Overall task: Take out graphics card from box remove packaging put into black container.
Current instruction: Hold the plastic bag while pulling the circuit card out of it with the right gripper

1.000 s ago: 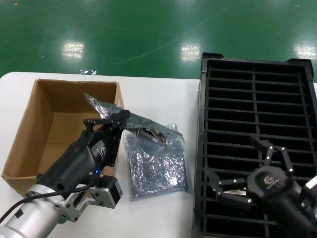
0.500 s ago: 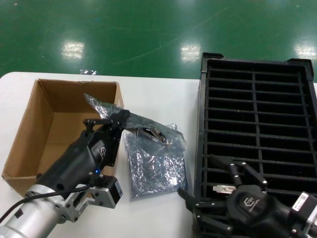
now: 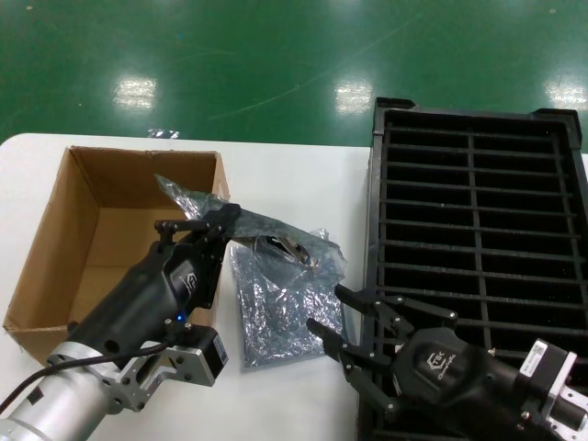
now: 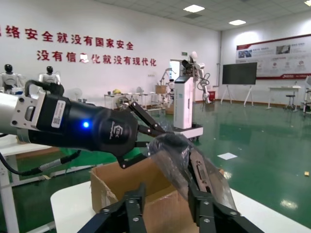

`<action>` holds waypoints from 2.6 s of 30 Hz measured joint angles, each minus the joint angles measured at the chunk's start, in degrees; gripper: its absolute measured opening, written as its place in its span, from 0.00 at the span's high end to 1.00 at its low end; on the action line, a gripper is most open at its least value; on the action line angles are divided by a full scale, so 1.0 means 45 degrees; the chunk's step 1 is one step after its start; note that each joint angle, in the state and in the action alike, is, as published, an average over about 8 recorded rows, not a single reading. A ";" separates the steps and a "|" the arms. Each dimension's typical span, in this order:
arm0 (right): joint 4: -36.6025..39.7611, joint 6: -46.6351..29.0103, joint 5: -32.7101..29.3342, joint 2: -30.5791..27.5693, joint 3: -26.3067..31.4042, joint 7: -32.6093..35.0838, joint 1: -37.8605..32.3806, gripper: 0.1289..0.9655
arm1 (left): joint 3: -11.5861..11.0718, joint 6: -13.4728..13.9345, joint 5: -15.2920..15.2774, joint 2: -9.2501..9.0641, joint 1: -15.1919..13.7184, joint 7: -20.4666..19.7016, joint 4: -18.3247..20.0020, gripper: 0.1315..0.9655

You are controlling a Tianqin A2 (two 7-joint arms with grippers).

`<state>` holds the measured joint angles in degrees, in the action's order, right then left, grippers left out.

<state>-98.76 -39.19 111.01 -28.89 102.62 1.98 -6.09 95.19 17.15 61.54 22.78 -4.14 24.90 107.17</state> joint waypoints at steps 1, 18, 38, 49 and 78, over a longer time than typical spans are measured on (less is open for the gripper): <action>-0.0004 -0.0056 0.0027 -0.0011 -0.0004 0.0026 -0.0036 0.68 | 0.0000 0.0000 0.0000 0.0000 0.0000 0.0000 0.0000 0.99; 0.1494 -0.0790 0.0095 0.0599 0.0411 0.0615 -0.1530 0.96 | 0.0000 0.0000 0.0000 0.0000 0.0000 0.0000 0.0000 0.99; 0.4932 -0.0689 -0.0450 0.2180 0.1012 0.0851 -0.4005 0.99 | 0.0000 0.0000 0.0000 0.0000 0.0000 0.0000 0.0000 0.99; 0.5705 -0.0694 -0.0559 0.2542 0.0948 0.1186 -0.4400 0.97 | 0.0000 0.0000 0.0000 0.0000 0.0000 0.0000 0.0000 0.99; 0.6548 -0.0735 -0.0543 0.3639 0.1104 0.1096 -0.5042 0.82 | 0.0000 0.0000 0.0000 0.0000 0.0000 -0.0001 0.0000 0.99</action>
<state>-69.29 -42.50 108.57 -12.51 107.59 6.92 -28.78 95.19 17.15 61.54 22.78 -4.14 24.90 107.17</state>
